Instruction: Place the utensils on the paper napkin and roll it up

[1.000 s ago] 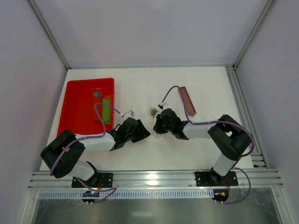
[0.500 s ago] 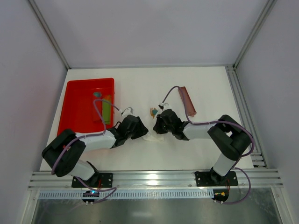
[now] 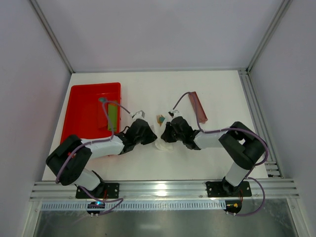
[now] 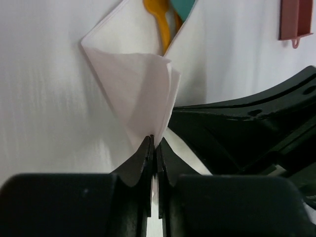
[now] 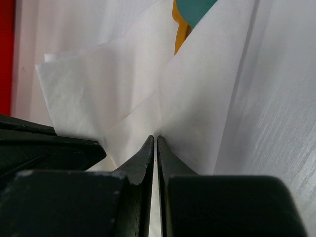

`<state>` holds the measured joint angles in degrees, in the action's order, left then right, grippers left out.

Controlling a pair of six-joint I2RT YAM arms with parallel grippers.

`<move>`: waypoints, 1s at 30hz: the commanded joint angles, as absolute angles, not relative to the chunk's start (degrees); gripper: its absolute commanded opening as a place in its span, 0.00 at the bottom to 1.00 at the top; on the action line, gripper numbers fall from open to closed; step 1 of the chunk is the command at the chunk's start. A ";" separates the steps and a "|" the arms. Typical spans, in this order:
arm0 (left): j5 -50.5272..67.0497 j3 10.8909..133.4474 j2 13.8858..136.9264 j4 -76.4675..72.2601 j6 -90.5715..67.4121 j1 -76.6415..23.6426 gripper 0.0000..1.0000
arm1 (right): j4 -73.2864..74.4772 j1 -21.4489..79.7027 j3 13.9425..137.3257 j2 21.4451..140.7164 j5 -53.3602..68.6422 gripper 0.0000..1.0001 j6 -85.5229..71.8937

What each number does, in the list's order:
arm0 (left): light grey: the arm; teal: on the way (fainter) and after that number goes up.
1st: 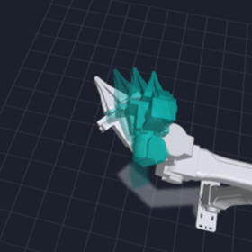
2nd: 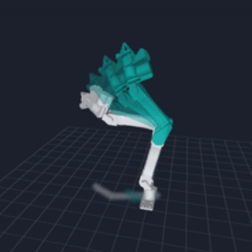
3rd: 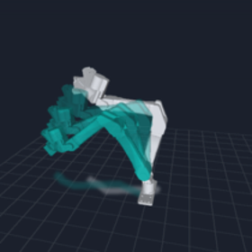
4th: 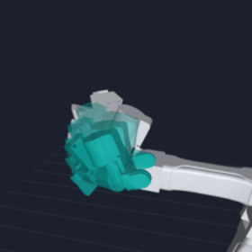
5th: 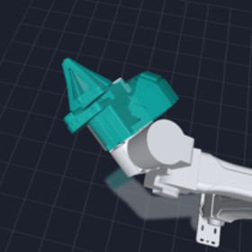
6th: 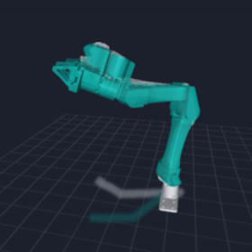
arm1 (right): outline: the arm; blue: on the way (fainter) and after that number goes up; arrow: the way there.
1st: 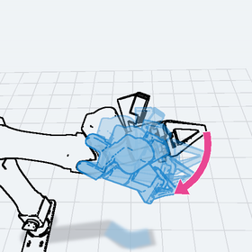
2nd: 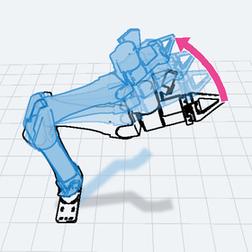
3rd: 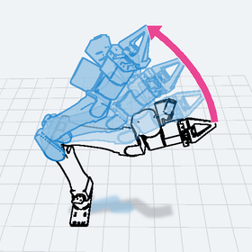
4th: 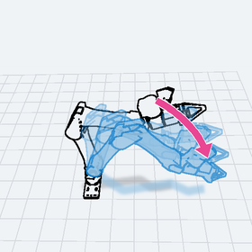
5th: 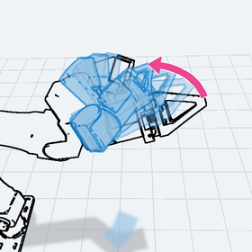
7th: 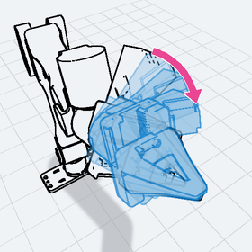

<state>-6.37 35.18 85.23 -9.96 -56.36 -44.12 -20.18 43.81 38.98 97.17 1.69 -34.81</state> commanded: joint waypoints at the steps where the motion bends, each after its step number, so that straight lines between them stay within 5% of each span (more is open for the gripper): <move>1: -5.19 37.53 83.41 -11.77 -54.23 -44.12 0.05 | -19.68 44.30 36.56 99.75 3.34 0.06 -37.69; 30: 1.85 43.16 91.32 -14.50 -53.53 -44.12 0.01 | -28.24 44.30 33.83 100.74 8.79 0.06 -41.14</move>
<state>1.30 41.34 90.28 -12.80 -54.94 -43.75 -35.90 43.22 34.04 101.08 5.76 -44.60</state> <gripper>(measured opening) 0.014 0.060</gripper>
